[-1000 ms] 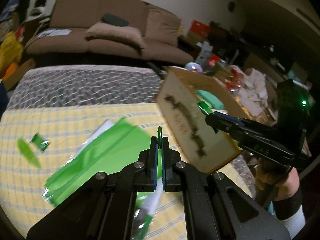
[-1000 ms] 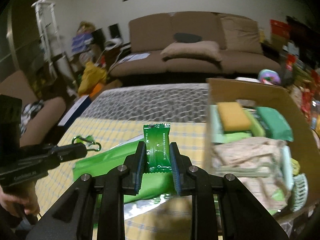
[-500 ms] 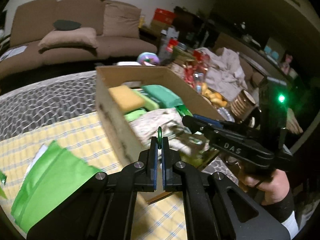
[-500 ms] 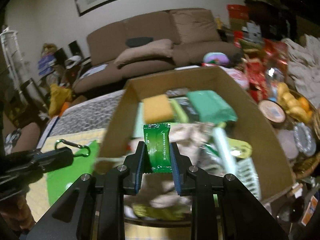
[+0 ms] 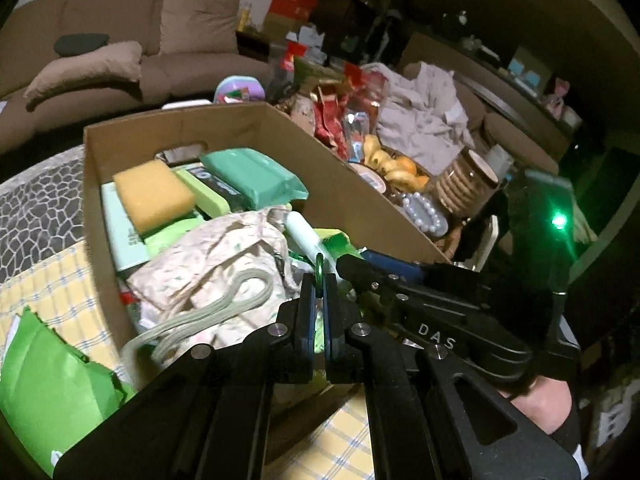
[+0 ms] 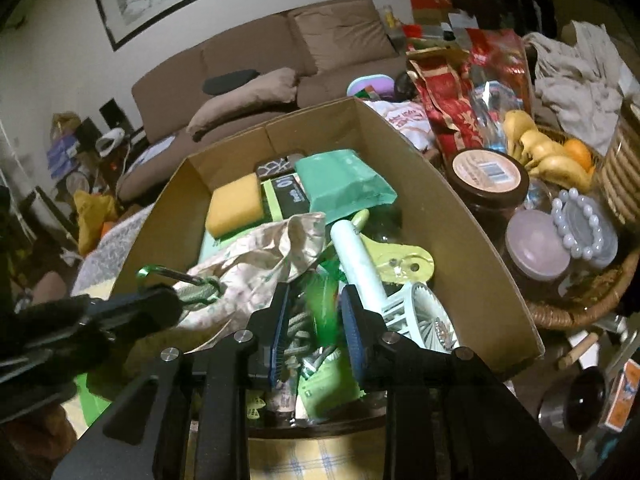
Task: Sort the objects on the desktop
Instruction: 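Carry the candy packet into the cardboard box and open the right gripper, then withdraw the right gripper from the box back over the bed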
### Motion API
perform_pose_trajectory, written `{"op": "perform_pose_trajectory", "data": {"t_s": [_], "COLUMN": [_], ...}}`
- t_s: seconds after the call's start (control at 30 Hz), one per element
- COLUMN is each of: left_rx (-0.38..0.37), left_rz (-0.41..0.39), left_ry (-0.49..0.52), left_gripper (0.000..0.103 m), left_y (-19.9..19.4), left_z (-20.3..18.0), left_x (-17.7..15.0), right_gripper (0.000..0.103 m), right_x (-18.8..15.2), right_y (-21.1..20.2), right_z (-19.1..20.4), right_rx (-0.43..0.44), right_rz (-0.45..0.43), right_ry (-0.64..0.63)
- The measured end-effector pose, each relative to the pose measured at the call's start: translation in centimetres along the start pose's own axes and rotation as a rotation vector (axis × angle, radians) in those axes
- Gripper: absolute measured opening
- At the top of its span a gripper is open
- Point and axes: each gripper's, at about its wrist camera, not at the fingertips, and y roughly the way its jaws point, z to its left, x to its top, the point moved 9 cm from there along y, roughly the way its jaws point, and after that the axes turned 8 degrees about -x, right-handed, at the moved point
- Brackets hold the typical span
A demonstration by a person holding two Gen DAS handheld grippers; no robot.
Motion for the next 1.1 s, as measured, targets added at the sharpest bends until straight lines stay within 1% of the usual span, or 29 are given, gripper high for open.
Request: {"op": "perform_pose_trajectory", "data": {"t_s": [0.07, 0.13, 0.2, 0.23, 0.4, 0.5, 0.53, 0.57, 0.6, 0.63, 0.67, 0.7, 0.73, 0.8, 0.83, 0.9, 0.97, 1.03, 1.1], "left_rx": [0.018, 0.02, 0.023, 0.023, 0.03, 0.044, 0.051, 0.057, 0.067, 0.073, 0.08, 0.09, 0.099, 0.129, 0.146, 0.166, 0.163, 0.164, 0.204], "left_rz": [0.008, 0.009, 0.002, -0.005, -0.038, -0.059, -0.069, -0.077, -0.091, -0.098, -0.107, -0.12, -0.126, -0.139, -0.147, -0.166, -0.191, -0.205, -0.213], "left_ry": [-0.001, -0.011, -0.02, -0.021, -0.035, -0.043, -0.047, -0.051, -0.059, -0.066, -0.075, -0.087, -0.094, -0.112, -0.124, -0.152, -0.187, -0.218, -0.238], "left_gripper": [0.005, 0.006, 0.011, 0.012, 0.021, 0.03, 0.031, 0.035, 0.042, 0.048, 0.058, 0.064, 0.067, 0.077, 0.08, 0.093, 0.103, 0.103, 0.103], "left_y": [0.6, 0.8, 0.3, 0.0, -2.5, -4.6, -5.6, -6.3, -7.4, -8.1, -9.0, -10.2, -10.8, -12.4, -13.5, -15.3, -17.1, -18.9, -20.6], "left_z": [0.3, 0.5, 0.7, 0.8, 1.7, 2.5, 2.9, 3.2, 3.8, 4.2, 4.7, 5.4, 5.9, 7.2, 8.1, 9.6, 10.9, 12.3, 13.9], "left_x": [0.1, 0.3, 0.4, 0.4, 0.4, 0.2, 0.0, -0.1, -0.4, -0.5, -0.8, -1.2, -1.5, -2.2, -2.7, -3.5, -4.3, -5.1, -6.0], "right_gripper": [0.029, 0.032, 0.035, 0.037, 0.046, 0.051, 0.055, 0.061, 0.064, 0.07, 0.074, 0.076, 0.079, 0.081, 0.083, 0.088, 0.096, 0.101, 0.101], "right_x": [0.2, 0.5, 0.9, 1.1, 1.9, 2.3, 2.4, 2.5, 2.5, 2.5, 2.5, 2.5, 2.5, 2.5, 2.5, 2.5, 2.3, 2.1, 1.8], "right_y": [0.1, -0.2, -0.6, -1.0, -2.4, -3.0, -3.1, -3.3, -3.5, -3.6, -3.7, -3.7, -3.7, -3.8, -3.9, -3.8, -3.6, -3.3, -3.0], "right_z": [0.0, -0.2, -0.3, -0.2, 1.2, 2.6, 3.0, 3.9, 4.5, 5.1, 6.1, 7.0, 7.5, 9.3, 10.1, 11.8, 13.3, 14.9, 16.2], "right_rx": [0.0, 0.008, 0.016, 0.02, 0.027, 0.038, 0.043, 0.051, 0.055, 0.06, 0.067, 0.073, 0.076, 0.094, 0.102, 0.116, 0.115, 0.112, 0.117], "right_rz": [0.003, -0.002, -0.016, -0.028, -0.068, -0.085, -0.089, -0.094, -0.098, -0.102, -0.105, -0.105, -0.105, -0.108, -0.11, -0.109, -0.114, -0.117, -0.115], "right_ry": [0.009, 0.033, 0.051, 0.057, 0.041, 0.027, 0.021, 0.008, -0.002, -0.013, -0.028, -0.04, -0.047, -0.069, -0.076, -0.093, -0.115, -0.143, -0.163]}}
